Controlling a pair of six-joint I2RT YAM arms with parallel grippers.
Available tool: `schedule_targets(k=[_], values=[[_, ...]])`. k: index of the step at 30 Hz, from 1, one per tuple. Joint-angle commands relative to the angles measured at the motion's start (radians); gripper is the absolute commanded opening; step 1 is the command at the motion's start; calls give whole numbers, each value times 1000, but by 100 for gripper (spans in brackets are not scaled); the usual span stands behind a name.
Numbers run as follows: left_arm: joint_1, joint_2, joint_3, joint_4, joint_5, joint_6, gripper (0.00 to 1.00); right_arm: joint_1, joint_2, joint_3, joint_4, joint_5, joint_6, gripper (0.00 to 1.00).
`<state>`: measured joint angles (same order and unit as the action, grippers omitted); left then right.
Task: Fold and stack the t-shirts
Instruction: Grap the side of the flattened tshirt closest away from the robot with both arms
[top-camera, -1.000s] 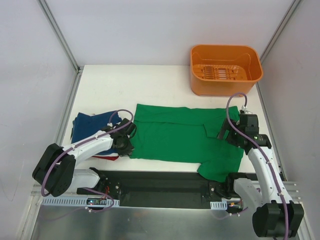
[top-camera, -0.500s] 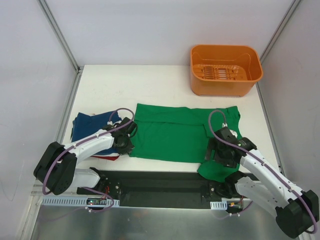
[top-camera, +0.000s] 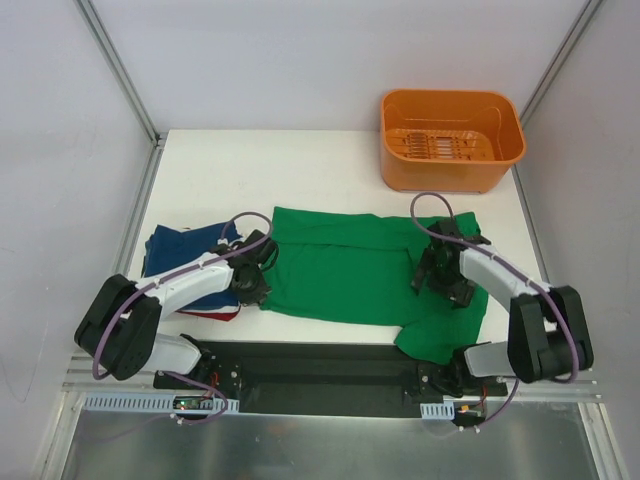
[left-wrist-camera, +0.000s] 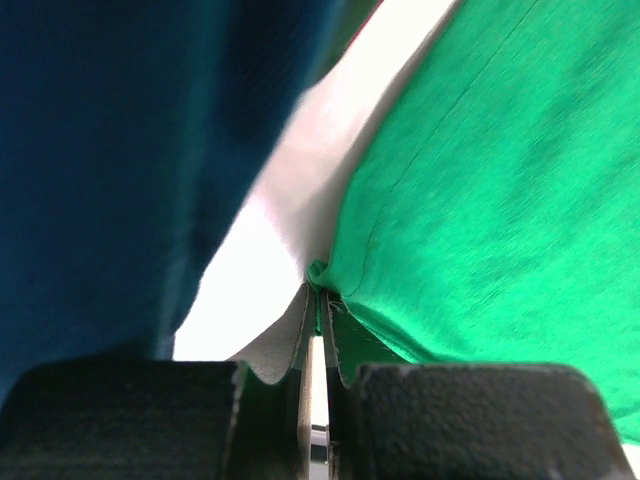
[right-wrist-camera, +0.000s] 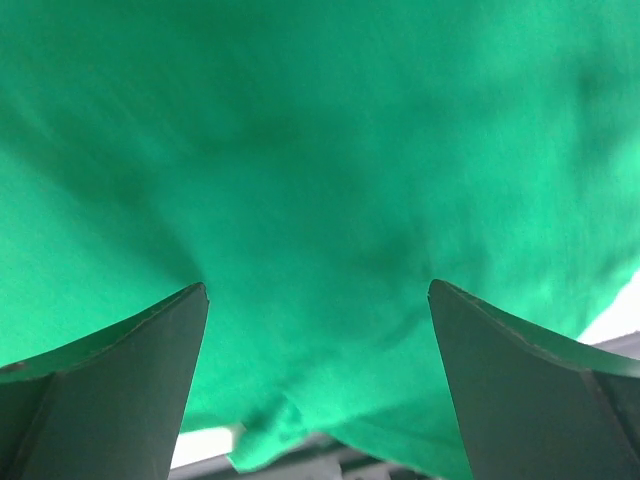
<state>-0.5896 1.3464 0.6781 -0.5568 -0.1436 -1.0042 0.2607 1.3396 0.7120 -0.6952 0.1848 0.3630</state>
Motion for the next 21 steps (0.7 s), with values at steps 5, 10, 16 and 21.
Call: schedule_targets(k=[5, 10, 16, 21], values=[[-1, 131, 106, 20, -76, 41, 0, -90, 324, 252, 103, -77, -170, 97], [37, 218, 169, 26, -62, 67, 0, -121, 455, 398, 79, -111, -190, 95], [66, 266, 219, 35, -42, 101, 0, -135, 578, 592, 10, -102, -240, 100], [68, 231, 210, 35, -36, 113, 0, -135, 478, 526, -17, -33, -263, 100]])
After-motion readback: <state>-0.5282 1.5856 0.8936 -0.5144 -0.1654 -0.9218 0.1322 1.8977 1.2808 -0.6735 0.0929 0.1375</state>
